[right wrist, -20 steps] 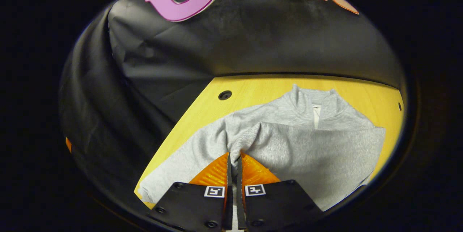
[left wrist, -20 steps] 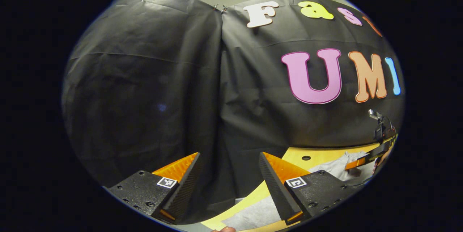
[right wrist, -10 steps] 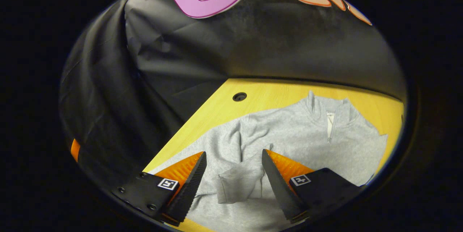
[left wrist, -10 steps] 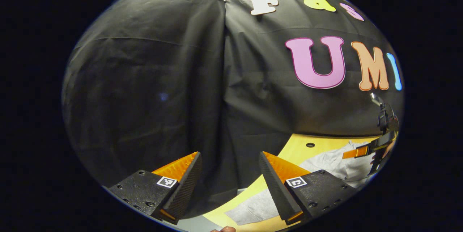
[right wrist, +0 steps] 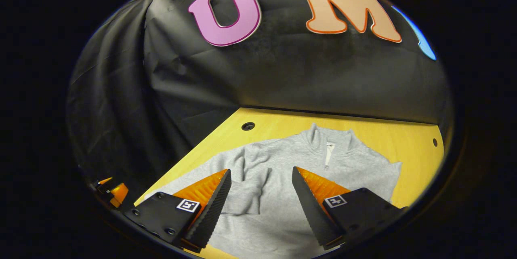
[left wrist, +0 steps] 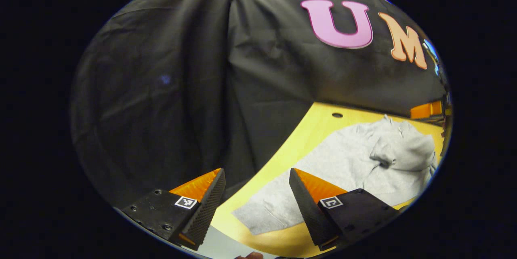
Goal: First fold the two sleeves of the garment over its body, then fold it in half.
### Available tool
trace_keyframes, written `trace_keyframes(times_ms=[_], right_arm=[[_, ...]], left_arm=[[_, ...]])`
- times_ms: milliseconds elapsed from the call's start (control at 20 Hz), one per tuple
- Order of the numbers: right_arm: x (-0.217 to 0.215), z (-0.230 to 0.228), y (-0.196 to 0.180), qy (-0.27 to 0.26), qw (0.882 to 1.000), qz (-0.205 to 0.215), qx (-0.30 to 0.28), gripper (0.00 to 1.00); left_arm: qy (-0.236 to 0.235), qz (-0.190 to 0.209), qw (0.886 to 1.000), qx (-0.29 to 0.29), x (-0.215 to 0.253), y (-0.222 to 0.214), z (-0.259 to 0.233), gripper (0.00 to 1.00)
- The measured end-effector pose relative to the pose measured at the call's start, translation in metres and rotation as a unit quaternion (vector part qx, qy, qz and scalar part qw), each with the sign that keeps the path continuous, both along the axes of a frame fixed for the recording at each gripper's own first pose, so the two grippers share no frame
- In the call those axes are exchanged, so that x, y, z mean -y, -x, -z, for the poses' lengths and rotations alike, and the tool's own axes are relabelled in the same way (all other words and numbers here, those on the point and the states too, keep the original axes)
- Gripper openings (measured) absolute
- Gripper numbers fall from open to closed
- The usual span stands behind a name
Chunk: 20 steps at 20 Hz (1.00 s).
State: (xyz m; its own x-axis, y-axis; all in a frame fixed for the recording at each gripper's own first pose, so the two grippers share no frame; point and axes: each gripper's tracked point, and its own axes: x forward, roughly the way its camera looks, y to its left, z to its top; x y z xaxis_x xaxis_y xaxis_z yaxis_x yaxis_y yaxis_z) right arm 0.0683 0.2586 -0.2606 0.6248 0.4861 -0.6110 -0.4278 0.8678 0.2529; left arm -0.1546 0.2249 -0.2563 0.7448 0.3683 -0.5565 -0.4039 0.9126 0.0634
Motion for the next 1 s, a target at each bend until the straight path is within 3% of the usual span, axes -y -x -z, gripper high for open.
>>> trace_keyframes(times_ms=[200, 500, 900, 1000], right_arm=[[0.040, -0.009, -0.003, 0.011, 0.999, 0.033, 0.016, 0.96], [0.085, -0.009, 0.000, 0.024, 0.997, 0.077, 0.009, 0.96], [0.105, -0.010, 0.005, 0.037, 0.995, 0.087, 0.018, 0.96], [0.106, -0.014, 0.007, 0.031, 0.995, 0.090, 0.019, 0.96]], left_arm=[[0.045, -0.016, 0.998, -0.051, 0.003, 0.017, 0.048, 0.94], [0.073, -0.045, 0.991, -0.100, -0.005, 0.033, 0.091, 0.94], [0.104, -0.041, 0.986, -0.121, -0.003, 0.036, 0.102, 0.94], [0.112, -0.044, 0.985, -0.125, -0.005, 0.036, 0.103, 0.90]])
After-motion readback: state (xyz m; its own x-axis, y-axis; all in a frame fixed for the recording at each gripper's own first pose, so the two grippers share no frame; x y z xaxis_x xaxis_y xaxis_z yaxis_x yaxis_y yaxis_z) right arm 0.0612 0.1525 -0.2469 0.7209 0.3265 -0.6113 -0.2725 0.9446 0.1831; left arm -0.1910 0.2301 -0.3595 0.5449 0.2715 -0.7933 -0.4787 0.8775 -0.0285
